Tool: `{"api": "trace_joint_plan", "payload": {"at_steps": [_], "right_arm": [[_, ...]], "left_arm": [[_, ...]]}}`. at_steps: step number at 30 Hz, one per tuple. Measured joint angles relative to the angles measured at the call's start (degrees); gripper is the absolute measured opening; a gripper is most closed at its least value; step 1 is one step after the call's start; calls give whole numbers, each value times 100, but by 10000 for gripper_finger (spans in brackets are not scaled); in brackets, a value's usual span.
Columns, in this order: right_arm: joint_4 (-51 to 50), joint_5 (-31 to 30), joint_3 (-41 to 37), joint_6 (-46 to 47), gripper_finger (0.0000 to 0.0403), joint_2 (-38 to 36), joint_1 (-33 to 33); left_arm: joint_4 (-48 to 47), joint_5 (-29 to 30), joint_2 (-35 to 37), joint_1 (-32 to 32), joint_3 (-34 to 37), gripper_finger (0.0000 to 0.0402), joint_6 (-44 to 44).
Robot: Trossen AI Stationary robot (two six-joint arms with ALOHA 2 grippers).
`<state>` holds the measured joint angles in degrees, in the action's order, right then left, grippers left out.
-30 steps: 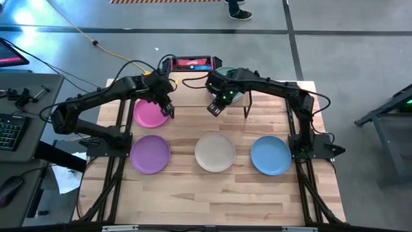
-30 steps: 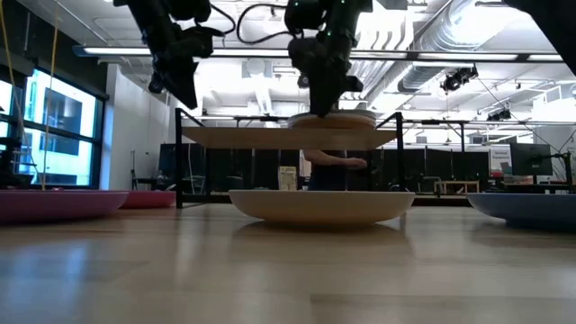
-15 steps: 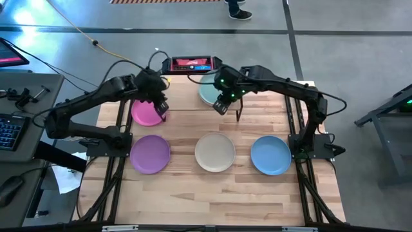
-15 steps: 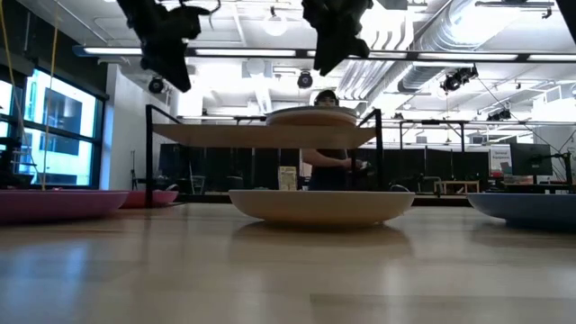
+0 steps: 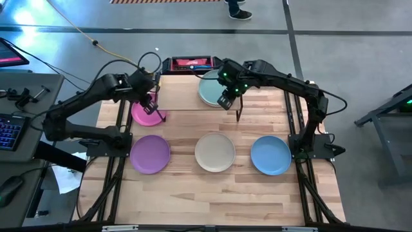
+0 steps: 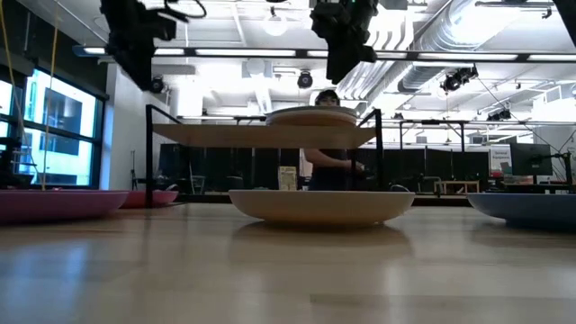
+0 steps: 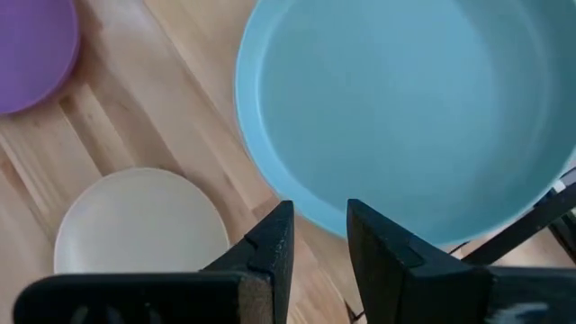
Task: Place and stack plates onto a shelf
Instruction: Put the purple plate on the shelf
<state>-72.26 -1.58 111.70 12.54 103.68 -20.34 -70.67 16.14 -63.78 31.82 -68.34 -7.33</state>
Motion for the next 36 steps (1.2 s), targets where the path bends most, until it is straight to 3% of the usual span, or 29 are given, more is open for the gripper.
{"api": "trace_joint_plan", "payload": {"at_steps": [6,10,16,27,36], "right_arm": [[44,-36,0,-20,85,0,0],[42,-36,0,-62,85,0,0],[36,-36,0,-66,85,2,0],[-3,-36,0,-117,85,2,0],[-101,-36,-2,-284,85,4,-4]], "left_arm": [[-22,176,-353,259,396,90,-60],[461,118,-556,338,558,90,-48],[1205,174,-915,455,552,90,188],[1705,45,-1405,487,552,90,352],[451,170,-1034,495,547,90,194]]}}
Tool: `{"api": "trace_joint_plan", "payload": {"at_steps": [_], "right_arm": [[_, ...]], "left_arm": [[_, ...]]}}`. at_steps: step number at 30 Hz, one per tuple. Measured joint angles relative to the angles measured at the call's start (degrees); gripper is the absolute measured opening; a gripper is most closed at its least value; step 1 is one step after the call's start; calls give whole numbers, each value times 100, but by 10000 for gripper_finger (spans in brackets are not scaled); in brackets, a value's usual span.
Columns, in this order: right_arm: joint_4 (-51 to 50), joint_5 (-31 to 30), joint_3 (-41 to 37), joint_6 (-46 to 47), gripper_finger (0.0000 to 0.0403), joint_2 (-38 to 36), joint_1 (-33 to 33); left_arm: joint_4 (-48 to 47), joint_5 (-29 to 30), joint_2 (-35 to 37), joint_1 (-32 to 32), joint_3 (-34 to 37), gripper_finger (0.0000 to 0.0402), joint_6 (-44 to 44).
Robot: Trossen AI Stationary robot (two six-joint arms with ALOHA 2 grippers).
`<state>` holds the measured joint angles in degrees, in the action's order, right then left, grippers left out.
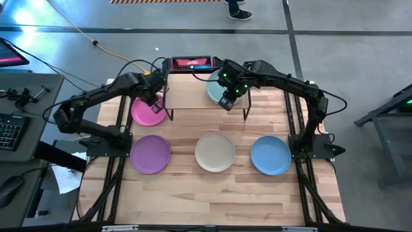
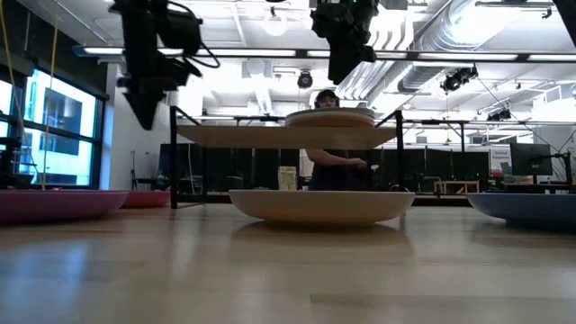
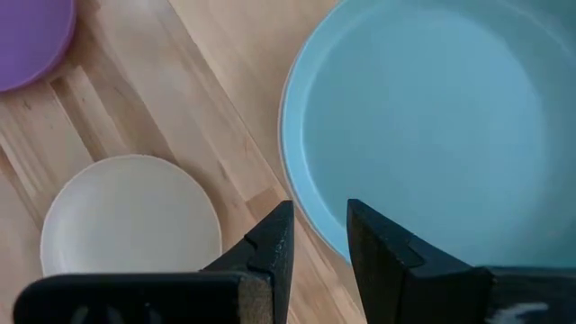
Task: Place and stack plates onto a shelf
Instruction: Put the purple plate on the shelf
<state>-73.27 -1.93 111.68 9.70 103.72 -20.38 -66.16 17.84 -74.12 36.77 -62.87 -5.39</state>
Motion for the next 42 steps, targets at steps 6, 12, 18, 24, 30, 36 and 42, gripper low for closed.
{"api": "trace_joint_plan", "payload": {"at_steps": [6,12,18,24,30,36,42], "right_arm": [[-28,150,0,-235,85,0,-26],[-63,213,0,-495,85,0,-47],[-97,455,0,-742,85,0,-98],[-171,518,0,-1020,85,0,-101],[-386,518,0,-1321,85,0,-101],[-416,547,-2,-1610,85,0,-98],[-422,651,-2,-1769,85,0,-98]], "left_arm": [[-1098,-575,724,-71,82,90,-293],[-1340,-970,1514,-346,531,90,-551],[-1141,-1202,1812,-577,1371,90,-277],[-784,-1277,1771,-724,1836,90,-246],[-649,-1882,1767,-961,1832,90,-1068],[35,-1984,1605,-1619,1832,90,-1775],[453,-2220,1298,-2592,1832,90,-3434]]}}
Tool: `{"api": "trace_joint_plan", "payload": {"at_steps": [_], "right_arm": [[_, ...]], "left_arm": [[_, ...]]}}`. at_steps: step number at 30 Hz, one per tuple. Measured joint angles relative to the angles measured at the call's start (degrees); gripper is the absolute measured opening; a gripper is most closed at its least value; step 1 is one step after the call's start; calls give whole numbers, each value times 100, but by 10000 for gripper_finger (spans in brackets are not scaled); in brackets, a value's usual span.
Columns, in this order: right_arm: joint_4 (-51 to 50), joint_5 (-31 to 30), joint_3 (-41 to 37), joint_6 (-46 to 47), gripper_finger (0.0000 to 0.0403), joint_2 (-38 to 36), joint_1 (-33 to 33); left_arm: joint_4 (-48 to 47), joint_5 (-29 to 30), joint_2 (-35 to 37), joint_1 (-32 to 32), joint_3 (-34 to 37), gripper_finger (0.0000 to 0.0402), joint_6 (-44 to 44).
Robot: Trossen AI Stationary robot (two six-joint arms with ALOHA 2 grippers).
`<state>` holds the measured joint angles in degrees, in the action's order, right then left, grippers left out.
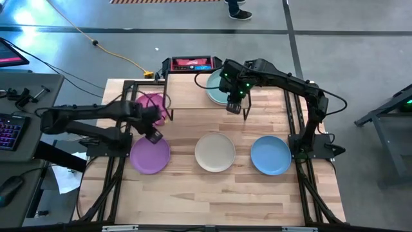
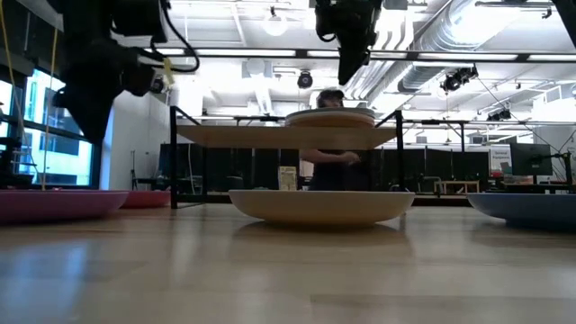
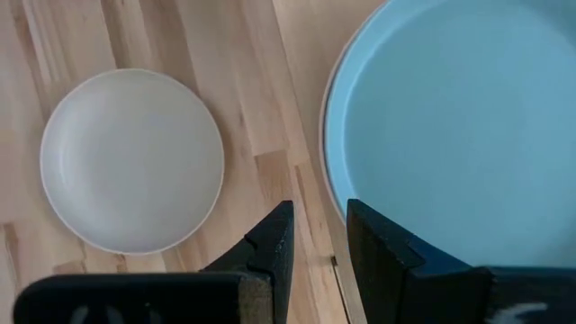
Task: Place and stack plates onto a shelf
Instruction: Put the purple plate on the shelf
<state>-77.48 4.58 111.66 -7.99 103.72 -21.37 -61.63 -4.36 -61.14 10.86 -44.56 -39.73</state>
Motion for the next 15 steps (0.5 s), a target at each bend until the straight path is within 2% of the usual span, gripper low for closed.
{"api": "trace_joint_plan", "payload": {"at_steps": [7,15], "right_arm": [[-21,-1,0,-151,85,0,-2],[-43,-2,-1,-256,85,2,-2]], "left_arm": [[1099,-134,-517,-1182,0,90,-2560],[1393,175,-1271,-1843,0,90,-3904]]}}
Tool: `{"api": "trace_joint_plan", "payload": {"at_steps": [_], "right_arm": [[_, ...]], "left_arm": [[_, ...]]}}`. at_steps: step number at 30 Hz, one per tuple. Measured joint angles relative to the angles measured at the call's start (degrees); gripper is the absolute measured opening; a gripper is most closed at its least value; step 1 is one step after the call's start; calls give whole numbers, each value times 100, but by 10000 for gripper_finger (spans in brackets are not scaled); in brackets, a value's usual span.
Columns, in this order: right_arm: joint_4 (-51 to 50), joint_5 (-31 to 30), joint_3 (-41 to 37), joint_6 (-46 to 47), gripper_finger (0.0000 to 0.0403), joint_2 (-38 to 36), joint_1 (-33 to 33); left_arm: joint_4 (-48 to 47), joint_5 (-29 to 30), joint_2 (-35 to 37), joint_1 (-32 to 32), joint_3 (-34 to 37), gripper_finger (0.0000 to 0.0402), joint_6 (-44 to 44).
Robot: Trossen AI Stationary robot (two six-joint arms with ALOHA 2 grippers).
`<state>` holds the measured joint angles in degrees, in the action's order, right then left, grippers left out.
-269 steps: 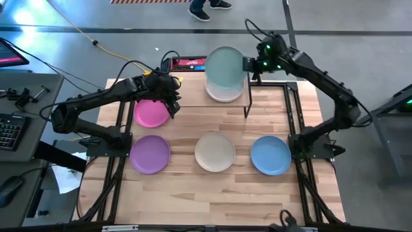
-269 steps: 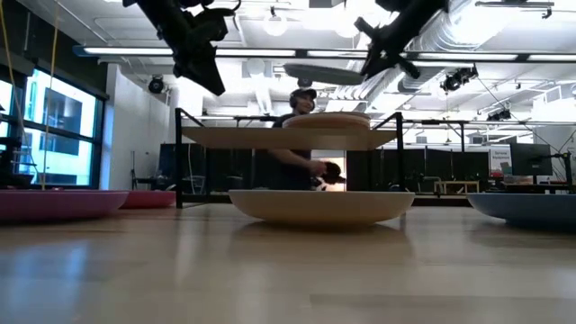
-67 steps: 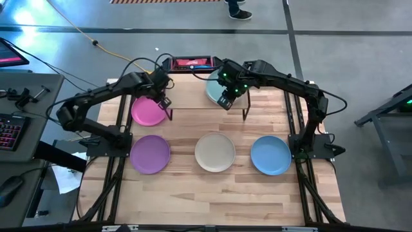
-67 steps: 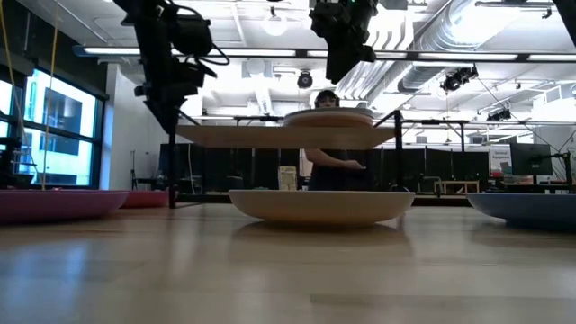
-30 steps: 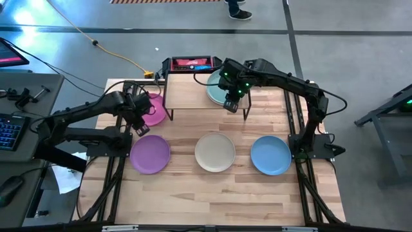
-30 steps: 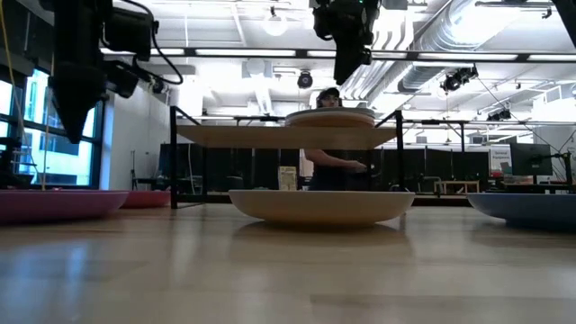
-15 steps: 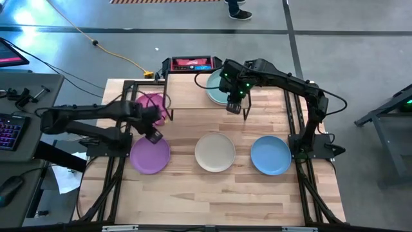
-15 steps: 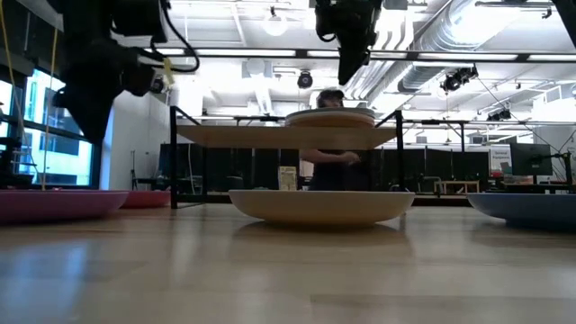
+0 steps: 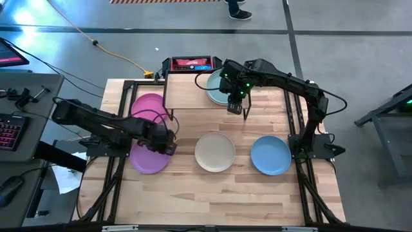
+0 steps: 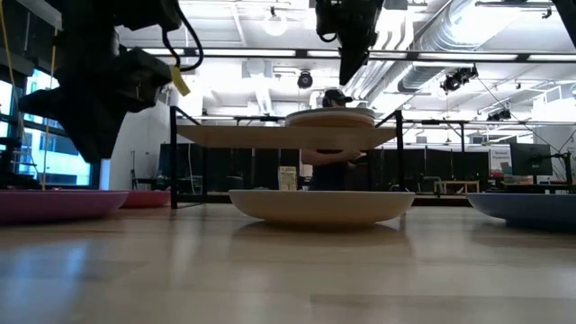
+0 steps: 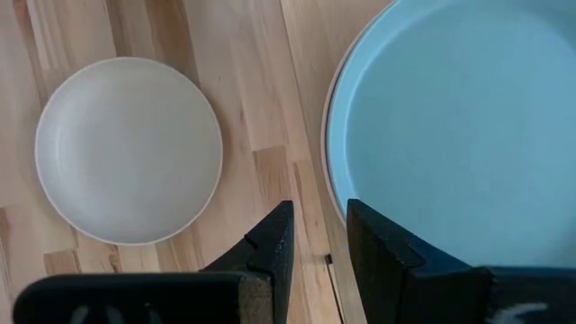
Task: Place and stack plates onto a shelf
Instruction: Put the purple plate on the shelf
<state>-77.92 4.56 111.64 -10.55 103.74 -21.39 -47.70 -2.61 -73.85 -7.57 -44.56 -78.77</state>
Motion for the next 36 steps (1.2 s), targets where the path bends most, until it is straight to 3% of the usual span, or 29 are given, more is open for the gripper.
{"api": "trace_joint_plan", "payload": {"at_steps": [9,26,36], "right_arm": [[-27,0,-1,0,85,0,0],[-50,0,-1,-5,85,0,0],[-74,10,0,-101,85,0,0]], "left_arm": [[657,190,-450,-280,0,90,-744],[692,724,-725,-428,0,90,-1438],[847,606,-1071,-461,0,90,-1517]]}}
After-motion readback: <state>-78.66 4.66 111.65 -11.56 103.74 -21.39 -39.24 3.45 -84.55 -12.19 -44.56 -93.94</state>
